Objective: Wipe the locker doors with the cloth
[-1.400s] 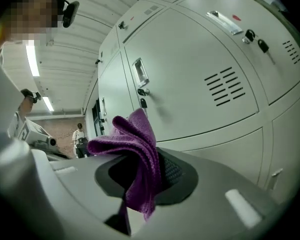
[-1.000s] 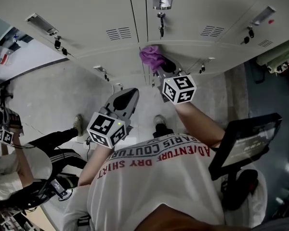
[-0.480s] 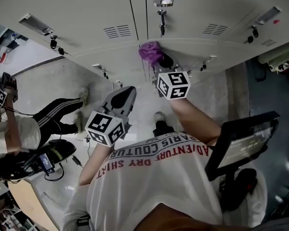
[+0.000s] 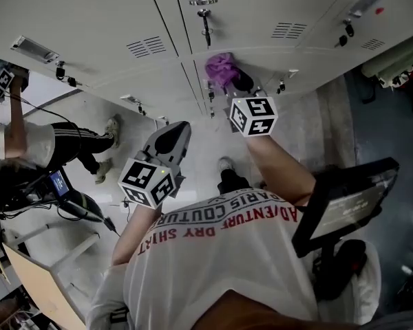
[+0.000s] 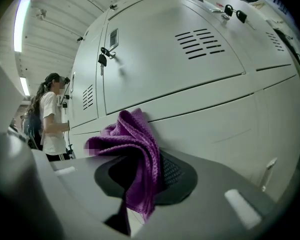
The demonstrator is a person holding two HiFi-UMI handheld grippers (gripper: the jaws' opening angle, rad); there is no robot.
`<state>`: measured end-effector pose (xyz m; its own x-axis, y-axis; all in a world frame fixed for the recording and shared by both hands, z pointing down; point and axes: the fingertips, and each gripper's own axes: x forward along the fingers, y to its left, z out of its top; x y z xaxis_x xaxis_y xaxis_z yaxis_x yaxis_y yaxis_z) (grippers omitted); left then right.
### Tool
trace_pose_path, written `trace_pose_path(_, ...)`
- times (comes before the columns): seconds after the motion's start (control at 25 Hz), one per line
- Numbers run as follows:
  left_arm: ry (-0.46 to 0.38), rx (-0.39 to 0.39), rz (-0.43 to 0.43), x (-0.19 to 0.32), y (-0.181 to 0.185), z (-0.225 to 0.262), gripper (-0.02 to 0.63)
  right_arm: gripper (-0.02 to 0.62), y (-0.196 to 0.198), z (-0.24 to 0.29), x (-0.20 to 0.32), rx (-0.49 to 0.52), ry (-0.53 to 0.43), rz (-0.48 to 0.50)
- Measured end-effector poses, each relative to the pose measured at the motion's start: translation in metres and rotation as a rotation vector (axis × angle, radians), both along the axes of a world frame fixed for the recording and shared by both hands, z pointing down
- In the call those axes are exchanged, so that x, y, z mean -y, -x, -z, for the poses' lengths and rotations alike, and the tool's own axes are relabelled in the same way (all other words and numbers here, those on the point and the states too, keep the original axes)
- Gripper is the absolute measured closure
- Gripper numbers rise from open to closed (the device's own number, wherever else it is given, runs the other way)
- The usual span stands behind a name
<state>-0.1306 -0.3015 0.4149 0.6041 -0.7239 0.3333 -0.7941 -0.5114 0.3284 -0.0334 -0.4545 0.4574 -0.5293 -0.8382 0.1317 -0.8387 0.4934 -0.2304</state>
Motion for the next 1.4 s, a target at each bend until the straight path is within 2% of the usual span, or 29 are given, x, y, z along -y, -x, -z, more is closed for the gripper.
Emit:
trace_pose_path(0.12, -0.002, 0.000, -0.015, 0.000, -0.009, 0.000, 0.604, 0.525, -0.022, 0.001, 0.003, -0.015, -0.008, -0.026)
trace_pose_path(0.36, 0.027, -0.028, -0.057, -0.001, -0.027, -0.005, 0.604, 0.525, -0.084, 0.002, 0.010, -0.018, -0.010, -0.136)
trace_pose_path(0.6, 0.022, -0.024, -0.069, -0.004, -0.033, -0.004, 0.604, 0.525, -0.143, -0.003, 0.016, -0.029, 0.000, -0.245)
trace_pose_path(0.88, 0.025, -0.033, -0.059, -0.005, -0.033, -0.006, 0.604, 0.525, -0.185, -0.008, 0.021, -0.035, 0.020, -0.337)
trace_pose_path(1.04, 0.018, -0.031, -0.055, -0.004, -0.032, -0.005, 0.604, 0.525, -0.190, -0.009, 0.021, -0.044, 0.020, -0.346)
trace_pose_path(1.16, 0.014, -0.031, -0.045, -0.003, -0.029, -0.004, 0.604, 0.525, -0.182, -0.004, 0.015, -0.094, -0.006, -0.333)
trace_pose_path(1.28, 0.009, -0.033, -0.033, -0.001, -0.026, -0.004, 0.604, 0.525, -0.148, 0.011, 0.000, -0.128, -0.078, -0.232)
trace_pose_path(1.4, 0.008, -0.034, -0.013, 0.000, -0.018, -0.004, 0.604, 0.525, -0.102, 0.019, -0.017, -0.093, -0.098, -0.115)
